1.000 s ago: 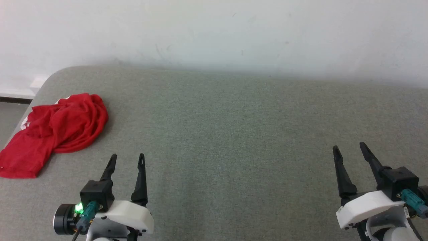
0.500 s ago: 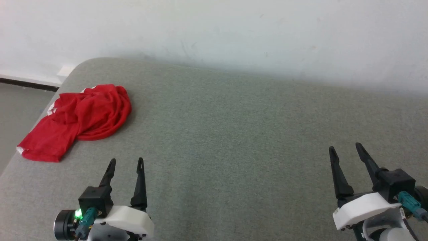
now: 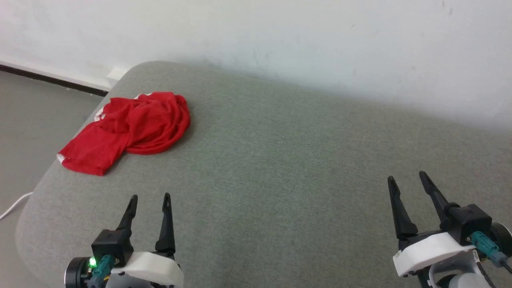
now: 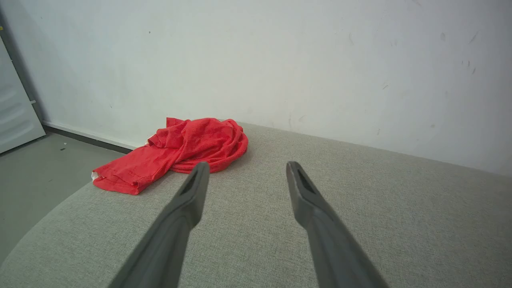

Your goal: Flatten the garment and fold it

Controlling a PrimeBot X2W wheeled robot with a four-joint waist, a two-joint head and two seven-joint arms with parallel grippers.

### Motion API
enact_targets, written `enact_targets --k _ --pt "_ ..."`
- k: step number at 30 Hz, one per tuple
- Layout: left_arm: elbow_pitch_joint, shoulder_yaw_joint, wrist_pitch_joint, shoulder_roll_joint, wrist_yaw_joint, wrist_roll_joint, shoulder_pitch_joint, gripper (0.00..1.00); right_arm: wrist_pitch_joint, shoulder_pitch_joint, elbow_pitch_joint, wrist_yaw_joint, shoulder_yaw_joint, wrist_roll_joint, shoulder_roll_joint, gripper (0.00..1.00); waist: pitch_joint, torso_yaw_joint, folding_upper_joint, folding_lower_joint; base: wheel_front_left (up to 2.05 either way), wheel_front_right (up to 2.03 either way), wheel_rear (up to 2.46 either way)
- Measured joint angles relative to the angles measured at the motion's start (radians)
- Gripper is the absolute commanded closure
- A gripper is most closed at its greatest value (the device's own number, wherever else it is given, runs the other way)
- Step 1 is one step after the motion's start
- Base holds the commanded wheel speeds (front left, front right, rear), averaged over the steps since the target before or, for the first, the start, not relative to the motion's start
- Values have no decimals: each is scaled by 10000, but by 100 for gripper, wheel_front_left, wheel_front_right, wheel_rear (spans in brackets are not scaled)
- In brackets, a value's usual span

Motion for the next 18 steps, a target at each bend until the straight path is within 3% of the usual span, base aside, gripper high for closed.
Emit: enact_targets --k 18 --pt "46 -90 -362 0 146 -397 49 0 -366 -16 249 0 268 63 4 0 116 1334 0 0 0 0 0"
